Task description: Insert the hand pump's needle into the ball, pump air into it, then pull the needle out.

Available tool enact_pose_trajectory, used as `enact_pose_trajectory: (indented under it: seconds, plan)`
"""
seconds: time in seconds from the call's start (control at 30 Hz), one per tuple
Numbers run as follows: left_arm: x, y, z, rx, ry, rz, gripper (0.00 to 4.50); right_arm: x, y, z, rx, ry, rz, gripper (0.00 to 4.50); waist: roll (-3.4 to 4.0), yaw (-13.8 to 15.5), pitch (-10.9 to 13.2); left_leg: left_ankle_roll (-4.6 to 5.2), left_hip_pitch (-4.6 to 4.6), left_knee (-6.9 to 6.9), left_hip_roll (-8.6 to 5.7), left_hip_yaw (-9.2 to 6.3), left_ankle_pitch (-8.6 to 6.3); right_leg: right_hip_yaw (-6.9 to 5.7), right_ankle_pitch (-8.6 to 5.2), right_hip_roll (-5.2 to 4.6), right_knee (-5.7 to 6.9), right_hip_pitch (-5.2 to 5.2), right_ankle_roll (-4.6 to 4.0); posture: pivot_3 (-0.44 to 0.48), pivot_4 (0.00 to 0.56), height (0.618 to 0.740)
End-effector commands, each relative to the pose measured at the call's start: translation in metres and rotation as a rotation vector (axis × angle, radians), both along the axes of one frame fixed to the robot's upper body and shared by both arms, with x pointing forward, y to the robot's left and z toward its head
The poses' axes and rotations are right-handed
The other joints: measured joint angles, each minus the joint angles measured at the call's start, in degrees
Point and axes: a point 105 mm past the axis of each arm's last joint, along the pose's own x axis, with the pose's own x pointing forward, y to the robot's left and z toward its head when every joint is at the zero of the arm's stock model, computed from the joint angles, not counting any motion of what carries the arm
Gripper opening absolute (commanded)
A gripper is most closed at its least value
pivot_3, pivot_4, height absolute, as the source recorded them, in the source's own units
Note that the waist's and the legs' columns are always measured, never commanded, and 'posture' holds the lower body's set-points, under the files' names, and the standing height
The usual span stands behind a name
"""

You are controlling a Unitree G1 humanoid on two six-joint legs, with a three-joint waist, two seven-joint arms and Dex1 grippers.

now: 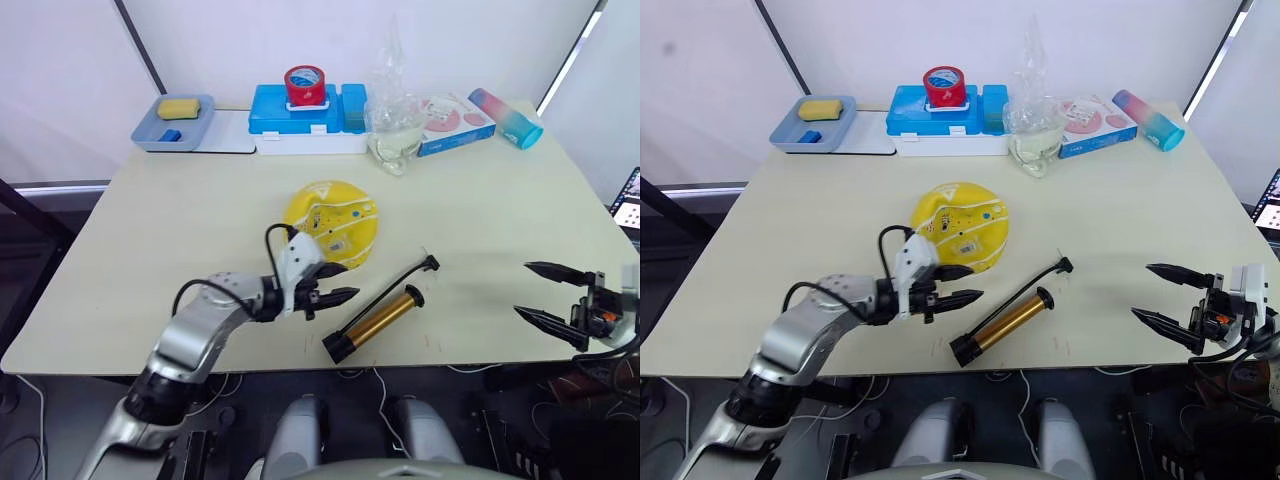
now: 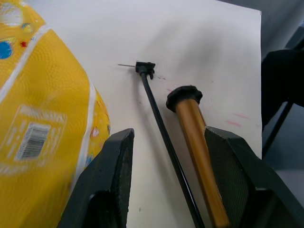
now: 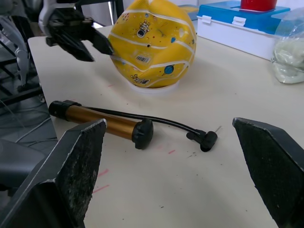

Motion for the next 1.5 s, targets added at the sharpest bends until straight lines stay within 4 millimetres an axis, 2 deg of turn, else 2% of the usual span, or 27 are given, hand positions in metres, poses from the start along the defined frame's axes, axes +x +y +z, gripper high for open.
enact_pose_trajectory:
  seconds: [0.03,0.17,0.43,0.53,0.8,0.93,1.1,1.5]
  plan:
    - [0.010,-0.017,0.002,0.014,-0.005,0.026,2.51,-0.003,0.000,0.012,-0.020,-0.043,0.011,4.50,0.01,-0.04,0.00,0.00,0.01,0.00,0.01,-0.02,0.00,0.02,0.00,0.01,0.00,0.00,0.00,0.000,0.150,0.739]
    - [0.020,-0.032,0.005,0.033,-0.004,0.054,2.51,-0.005,0.005,0.016,-0.025,-0.049,0.026,4.50,0.00,-0.02,0.00,0.00,-0.01,0.02,-0.02,-0.05,0.00,0.02,0.00,0.03,0.00,0.03,0.01,0.000,0.150,0.739]
    - [0.030,-0.067,0.009,0.085,0.011,0.034,2.51,-0.007,0.009,0.012,-0.049,-0.039,0.040,4.50,-0.01,0.10,0.01,0.01,-0.02,0.04,-0.04,-0.12,0.00,0.04,0.00,0.07,0.00,0.06,0.01,0.000,0.150,0.739]
    - [0.031,-0.074,0.008,0.108,0.014,0.019,2.51,-0.007,0.010,0.011,-0.049,-0.040,0.039,4.50,-0.01,0.00,0.01,0.01,-0.02,0.06,-0.05,-0.11,0.00,0.08,0.00,0.08,-0.01,0.07,0.01,0.000,0.150,0.739]
    - [0.037,-0.087,-0.010,0.205,0.033,0.045,2.51,-0.007,0.009,0.007,-0.052,-0.044,0.027,4.50,-0.01,-0.04,0.01,0.01,-0.01,0.05,-0.03,-0.11,0.00,0.13,-0.01,0.15,0.00,0.06,0.01,0.000,0.150,0.739]
    - [0.047,-0.090,-0.023,0.253,0.025,0.089,2.51,-0.008,0.009,0.005,-0.051,-0.046,0.021,4.50,-0.01,0.01,0.01,0.01,-0.02,0.06,-0.05,-0.13,0.00,0.15,-0.01,0.15,-0.01,0.06,0.01,0.000,0.150,0.739]
    - [0.048,-0.100,-0.036,0.277,0.042,0.079,2.51,-0.007,0.009,0.006,-0.052,-0.052,0.016,4.50,-0.01,-0.02,0.01,0.01,-0.02,0.05,-0.05,-0.14,0.00,0.17,0.00,0.15,-0.01,0.06,0.01,0.000,0.150,0.739]
    - [0.061,-0.114,-0.056,0.335,0.033,0.088,2.51,-0.007,0.005,0.004,-0.056,-0.046,-0.003,4.50,-0.02,0.12,0.01,0.01,-0.04,0.08,-0.07,-0.15,0.00,0.16,-0.01,0.15,-0.01,0.06,0.00,0.000,0.150,0.739]
